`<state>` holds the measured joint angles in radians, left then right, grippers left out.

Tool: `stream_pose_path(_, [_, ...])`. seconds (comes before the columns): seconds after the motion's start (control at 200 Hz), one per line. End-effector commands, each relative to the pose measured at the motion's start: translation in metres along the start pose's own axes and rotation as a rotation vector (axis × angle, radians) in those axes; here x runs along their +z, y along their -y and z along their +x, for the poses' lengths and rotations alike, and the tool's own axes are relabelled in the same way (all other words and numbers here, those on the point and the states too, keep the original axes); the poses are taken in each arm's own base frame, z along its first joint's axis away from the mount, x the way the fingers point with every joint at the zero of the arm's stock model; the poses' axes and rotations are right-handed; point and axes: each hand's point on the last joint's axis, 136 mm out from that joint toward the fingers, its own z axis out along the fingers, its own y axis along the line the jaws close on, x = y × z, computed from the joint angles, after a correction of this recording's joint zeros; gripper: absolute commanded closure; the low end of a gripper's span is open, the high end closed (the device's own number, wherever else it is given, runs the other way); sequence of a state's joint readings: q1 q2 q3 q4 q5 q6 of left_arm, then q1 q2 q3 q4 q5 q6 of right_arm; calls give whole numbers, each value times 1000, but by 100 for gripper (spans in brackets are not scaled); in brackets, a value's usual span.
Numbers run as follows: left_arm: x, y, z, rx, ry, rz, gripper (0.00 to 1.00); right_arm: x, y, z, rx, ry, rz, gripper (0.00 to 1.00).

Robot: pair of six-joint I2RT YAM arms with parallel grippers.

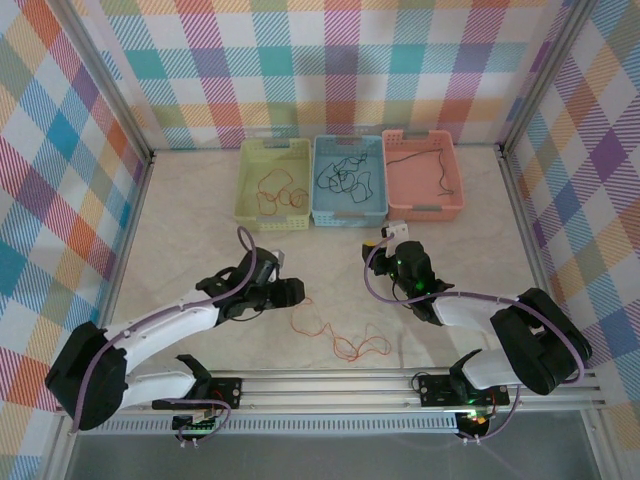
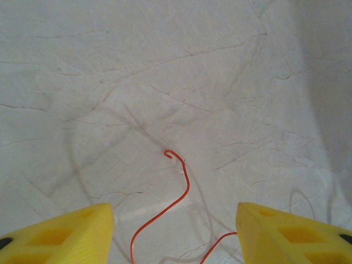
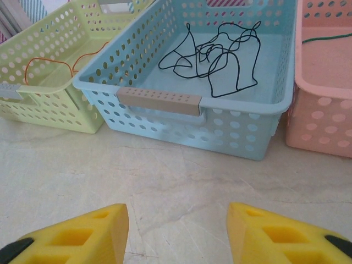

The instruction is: Untangle the cables

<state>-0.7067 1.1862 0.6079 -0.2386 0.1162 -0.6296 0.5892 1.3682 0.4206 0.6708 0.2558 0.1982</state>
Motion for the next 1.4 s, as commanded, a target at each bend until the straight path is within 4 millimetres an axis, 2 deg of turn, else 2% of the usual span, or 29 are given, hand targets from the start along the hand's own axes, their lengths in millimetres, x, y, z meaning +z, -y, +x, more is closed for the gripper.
stream_pose_path(0.0, [12, 9, 9, 1, -28, 33, 39, 4, -4, -10, -4, 15, -13, 49])
stream_pose_path(0.295, [33, 3, 24, -1, -95, -24, 40, 5, -5, -9, -5, 10, -18, 49])
stream_pose_path(0.53, [42, 11, 35, 9, -133, -10, 51, 6, -5, -9, -6, 6, -19, 48])
stream_pose_path(0.63, [39, 11, 38, 16, -139, -14, 57, 6, -5, -9, -6, 5, -20, 48])
stream_pose_path(0.805, [37, 12, 42, 20, -140, -6, 77, 6, -6, -8, -6, 3, -21, 48])
stream_pose_path(1.17, [28, 19, 38, 32, -121, 15, 100, 7, -5, -9, -6, 3, -19, 48])
stream_pose_path(1.295, [21, 26, 33, 33, -97, 42, 100, 7, -5, -8, -6, 2, -19, 48])
stream_pose_path(1.395, [6, 36, 23, 48, -60, 69, 100, 6, -5, -9, -6, 5, -19, 48])
